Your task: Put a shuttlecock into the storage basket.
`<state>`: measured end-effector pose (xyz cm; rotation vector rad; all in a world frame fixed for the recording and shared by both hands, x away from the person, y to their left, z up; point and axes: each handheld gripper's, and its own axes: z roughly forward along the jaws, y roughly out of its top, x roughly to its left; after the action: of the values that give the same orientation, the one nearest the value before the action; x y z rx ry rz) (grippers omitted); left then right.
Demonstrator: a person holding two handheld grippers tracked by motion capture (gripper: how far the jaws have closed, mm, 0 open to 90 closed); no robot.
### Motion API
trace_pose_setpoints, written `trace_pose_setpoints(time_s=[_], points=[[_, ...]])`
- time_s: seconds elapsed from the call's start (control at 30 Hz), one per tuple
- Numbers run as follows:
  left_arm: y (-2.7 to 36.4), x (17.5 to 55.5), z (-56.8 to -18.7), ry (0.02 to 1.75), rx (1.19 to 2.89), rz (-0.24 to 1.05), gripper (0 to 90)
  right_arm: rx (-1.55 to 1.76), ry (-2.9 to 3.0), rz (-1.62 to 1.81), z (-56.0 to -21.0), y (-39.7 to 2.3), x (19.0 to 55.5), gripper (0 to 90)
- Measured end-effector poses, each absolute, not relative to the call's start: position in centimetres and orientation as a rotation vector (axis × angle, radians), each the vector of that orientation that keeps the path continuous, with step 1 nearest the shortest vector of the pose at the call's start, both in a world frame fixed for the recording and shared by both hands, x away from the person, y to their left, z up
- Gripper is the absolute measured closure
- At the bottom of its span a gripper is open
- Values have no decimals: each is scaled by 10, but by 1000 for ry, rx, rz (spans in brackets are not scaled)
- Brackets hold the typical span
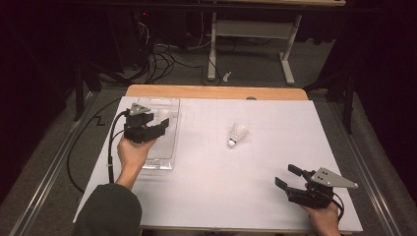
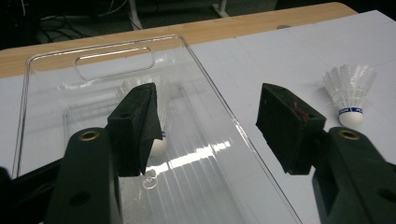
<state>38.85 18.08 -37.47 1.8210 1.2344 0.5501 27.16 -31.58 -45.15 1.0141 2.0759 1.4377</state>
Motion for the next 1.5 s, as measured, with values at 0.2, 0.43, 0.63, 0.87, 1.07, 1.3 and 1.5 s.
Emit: trace_pose_setpoints(time_s=[0.2,0.43,0.63,0.87,1.07,1.3,1.5], points=[[180,381,-372,1203,1808,558,392,1019,2066,1443,-451,-317,272,296],[182,375,-374,1198,1796,563,392,1020,2066,1442,-451,-317,272,296],[184,370,-376,1196,1795,566,388,1020,2066,1442,-451,-317,272,296],[185,362,-375,1174,1793,576,380,1022,2063,1446,-451,-317,271,295],[187,357,-376,1167,1783,575,377,1024,2063,1447,-451,-317,271,294],[188,351,-378,1160,1769,574,374,1025,2063,1448,-451,-317,271,294],[189,347,-380,1157,1758,572,373,1022,2064,1449,-451,-316,272,294]])
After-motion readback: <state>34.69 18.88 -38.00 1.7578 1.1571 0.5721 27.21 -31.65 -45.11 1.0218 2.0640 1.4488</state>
